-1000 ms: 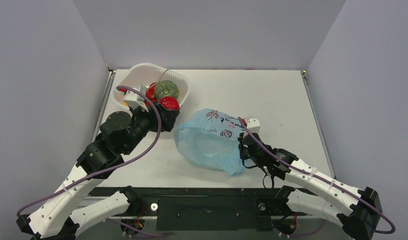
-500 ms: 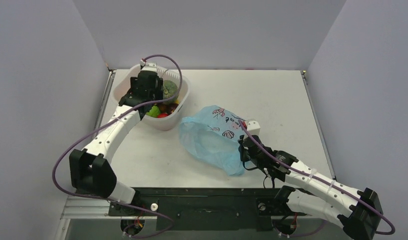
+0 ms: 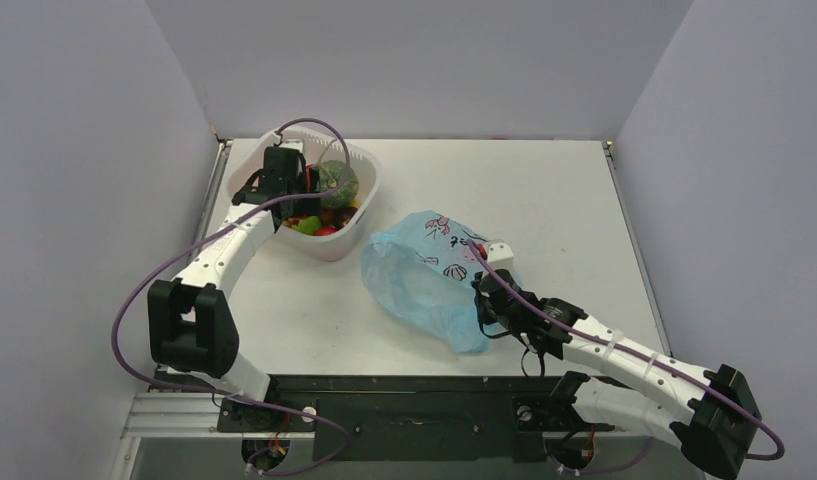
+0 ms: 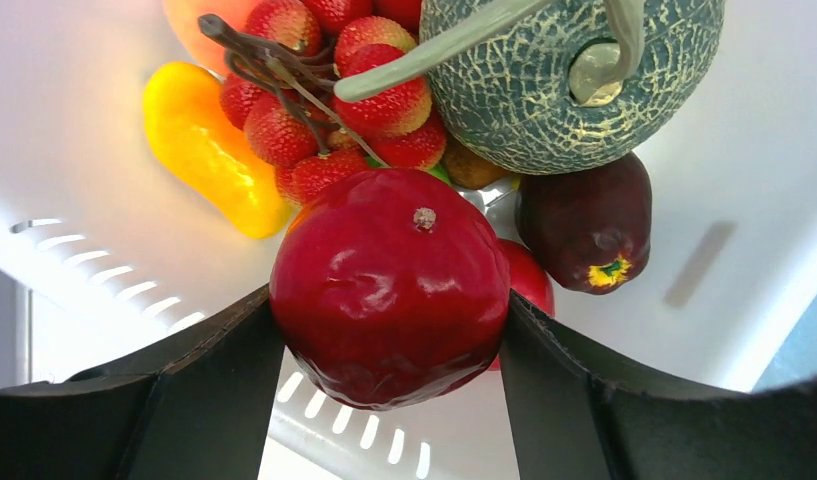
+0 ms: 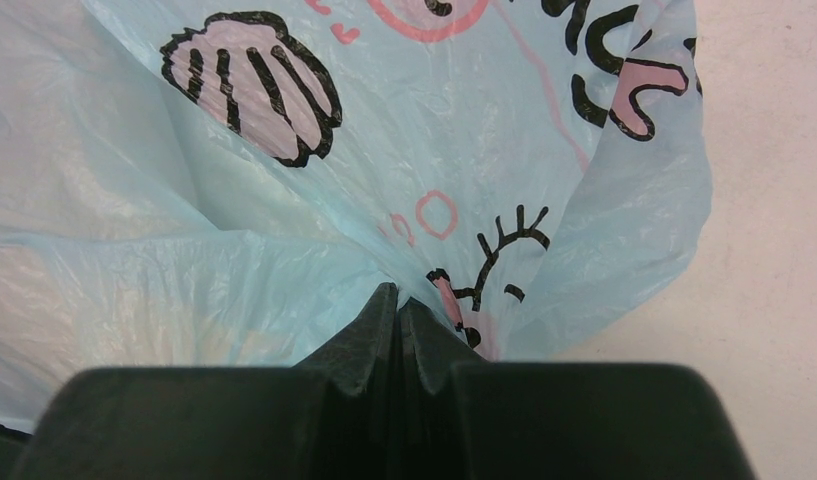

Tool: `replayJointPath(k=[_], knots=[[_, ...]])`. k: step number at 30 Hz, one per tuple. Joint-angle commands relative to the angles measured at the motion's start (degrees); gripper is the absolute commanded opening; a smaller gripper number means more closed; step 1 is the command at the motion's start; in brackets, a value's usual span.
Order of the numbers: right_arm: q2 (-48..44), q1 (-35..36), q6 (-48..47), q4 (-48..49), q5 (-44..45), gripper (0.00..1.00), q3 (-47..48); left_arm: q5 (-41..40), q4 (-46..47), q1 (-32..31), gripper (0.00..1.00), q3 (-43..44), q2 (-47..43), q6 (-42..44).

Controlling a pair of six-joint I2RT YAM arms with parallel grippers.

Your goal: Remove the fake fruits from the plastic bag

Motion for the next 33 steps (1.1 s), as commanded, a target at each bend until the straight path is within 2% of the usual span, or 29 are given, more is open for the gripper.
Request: replayJointPath(k=[1,2,4,8,18,25,29,33], knots=[[-1.14,-0.17,-0.15,1.38,0.05,0.00,0.71,3.76,0.47,0.08,0.58,2.95,0.62,-0.58],[-1.28,-0.17,-0.12,1.31,0.17,0.00,0.75,3.91,0.46,0.08,0.66,2.85,0.61,-0.57],[-1.33,-0.17,-0.06,1.22,0.30,0.00,0.83,4.23,0.40,0.08,0.75,2.82,0.67,-0.57],[-1.16,-0.18,0.14,0.58,0.36,0.00,1.40,4.77,0.64,0.05,0.83,2.40,-0.05,-0.37],[-1.32,-0.17,0.98,-1.51,1.31,0.00,4.01,6.15,1.86,0.05,0.87,0.78,-4.03,0.37],[-1.45,-1.74,1.31,-6.14,8.06,0.00,9.82,5.65,3.05,0.08,0.88,-1.66,-8.27,0.57],[-2.19,-7.05,2.84,-10.39,12.60,0.00,12.59,5.02,4.08,-0.04,0.89,-3.11,-11.08,0.83],[-5.04,-18.43,5.81,-13.84,15.67,0.00,13.27,4.86,4.79,-0.17,0.90,-4.27,-13.25,1.09]])
